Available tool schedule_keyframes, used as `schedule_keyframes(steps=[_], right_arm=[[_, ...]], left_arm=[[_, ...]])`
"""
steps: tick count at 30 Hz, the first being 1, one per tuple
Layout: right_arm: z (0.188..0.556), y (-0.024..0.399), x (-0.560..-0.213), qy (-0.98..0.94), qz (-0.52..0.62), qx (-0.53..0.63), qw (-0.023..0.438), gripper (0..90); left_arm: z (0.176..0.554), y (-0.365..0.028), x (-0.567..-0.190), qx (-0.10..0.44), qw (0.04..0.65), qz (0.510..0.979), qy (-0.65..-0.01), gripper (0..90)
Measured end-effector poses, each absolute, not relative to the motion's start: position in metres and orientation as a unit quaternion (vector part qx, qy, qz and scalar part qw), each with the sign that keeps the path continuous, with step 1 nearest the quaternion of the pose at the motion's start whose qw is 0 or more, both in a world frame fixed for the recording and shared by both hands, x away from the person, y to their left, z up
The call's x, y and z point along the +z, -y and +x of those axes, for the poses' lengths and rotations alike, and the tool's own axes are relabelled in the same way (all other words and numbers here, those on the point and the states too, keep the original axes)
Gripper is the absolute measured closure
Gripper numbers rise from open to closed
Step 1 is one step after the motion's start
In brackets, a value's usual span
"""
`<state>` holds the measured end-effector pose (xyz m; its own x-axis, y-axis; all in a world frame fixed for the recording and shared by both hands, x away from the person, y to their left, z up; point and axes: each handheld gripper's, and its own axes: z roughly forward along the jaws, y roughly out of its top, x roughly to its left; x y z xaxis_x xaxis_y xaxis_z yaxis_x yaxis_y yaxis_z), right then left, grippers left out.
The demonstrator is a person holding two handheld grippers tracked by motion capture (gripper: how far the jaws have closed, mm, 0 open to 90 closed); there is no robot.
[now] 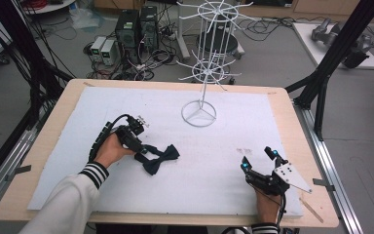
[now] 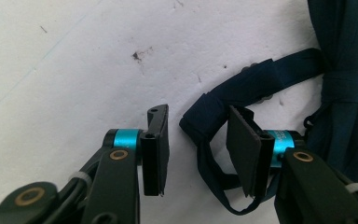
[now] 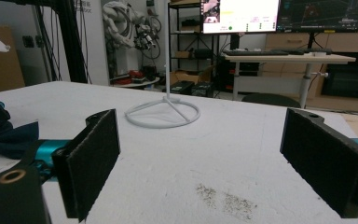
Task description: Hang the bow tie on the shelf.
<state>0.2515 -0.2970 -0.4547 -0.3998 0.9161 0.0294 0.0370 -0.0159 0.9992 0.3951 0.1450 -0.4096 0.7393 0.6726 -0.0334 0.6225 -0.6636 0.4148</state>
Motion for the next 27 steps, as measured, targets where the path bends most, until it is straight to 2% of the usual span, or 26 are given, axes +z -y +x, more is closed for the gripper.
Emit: schedule_keyframes(steps=[9,17,27], right_arm=[[0.2516,0.2970,-0.4548,-0.593,0.402,0.590,0.372,11.0],[0.2515,0.2970,-0.4547,-0.594,0.401,0.590,0.373,11.0],[0.2516,0.2970,-0.4547,-0.593,0.400,0.590,0.373,11.0]], left_arm=[[0.3956,-0.1423,-0.4112,0.066,0.188,0.916,-0.349,68.2],[0.3932,-0.1411,-0.4093,0.076,0.188,0.916,-0.345,78.0],[0.3895,-0.1423,-0.4071,0.094,0.209,0.913,-0.339,80.7]])
